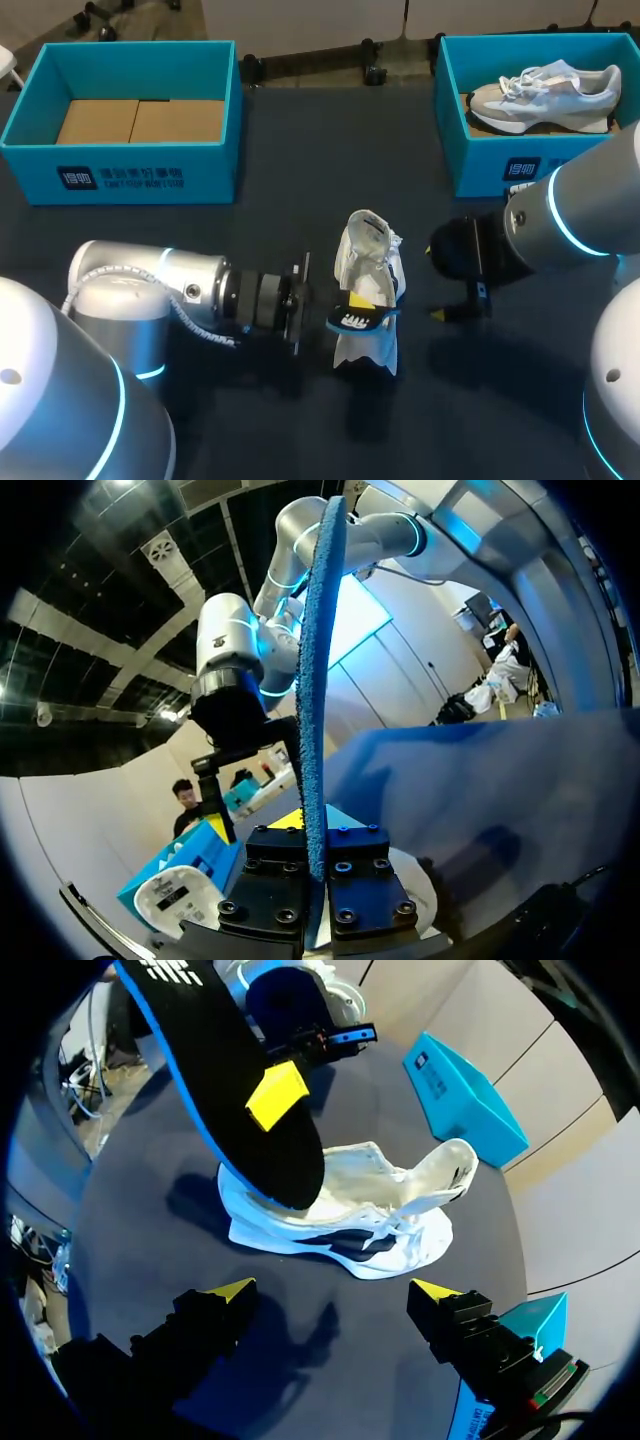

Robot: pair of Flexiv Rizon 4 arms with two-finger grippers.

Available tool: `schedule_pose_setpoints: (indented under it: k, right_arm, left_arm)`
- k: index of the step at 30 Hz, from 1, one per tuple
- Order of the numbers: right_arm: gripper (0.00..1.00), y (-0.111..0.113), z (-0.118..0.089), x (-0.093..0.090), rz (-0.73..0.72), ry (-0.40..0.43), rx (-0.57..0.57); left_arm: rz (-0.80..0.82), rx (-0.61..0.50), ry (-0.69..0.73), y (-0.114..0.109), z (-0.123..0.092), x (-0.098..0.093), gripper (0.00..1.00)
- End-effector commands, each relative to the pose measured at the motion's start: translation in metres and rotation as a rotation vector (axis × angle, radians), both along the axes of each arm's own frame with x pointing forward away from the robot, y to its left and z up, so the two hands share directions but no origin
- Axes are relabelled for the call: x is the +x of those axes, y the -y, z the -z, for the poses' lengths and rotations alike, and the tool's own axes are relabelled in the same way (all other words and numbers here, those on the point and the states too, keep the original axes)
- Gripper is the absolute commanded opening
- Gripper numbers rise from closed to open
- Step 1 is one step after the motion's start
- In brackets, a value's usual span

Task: Take the shoe out of the shoebox, open the shoe tongue, remove and reinsert the insole, then place the shoe into the shoebox

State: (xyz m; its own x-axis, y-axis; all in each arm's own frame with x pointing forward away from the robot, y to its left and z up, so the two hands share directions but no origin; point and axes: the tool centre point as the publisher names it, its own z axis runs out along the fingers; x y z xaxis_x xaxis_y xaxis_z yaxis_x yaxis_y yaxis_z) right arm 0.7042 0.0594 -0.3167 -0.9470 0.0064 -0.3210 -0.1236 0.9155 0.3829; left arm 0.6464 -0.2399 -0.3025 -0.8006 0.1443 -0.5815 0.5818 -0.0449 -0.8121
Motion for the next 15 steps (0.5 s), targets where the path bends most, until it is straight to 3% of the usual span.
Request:
schedule_pose_setpoints:
  k: [1,15]
  right_arm:
    - [1.0,0.001,0.001,-0.001,-0.002,0.001,0.004]
    - [1.0,0.001,0.001,-0.001,-0.002,0.001,0.004]
  left_arm:
    - [-0.001,0.02,0.009,0.002,0.007,0.004,0.0]
    - [0.005,0.039,0.056,0.002,0.023,0.021,0.0]
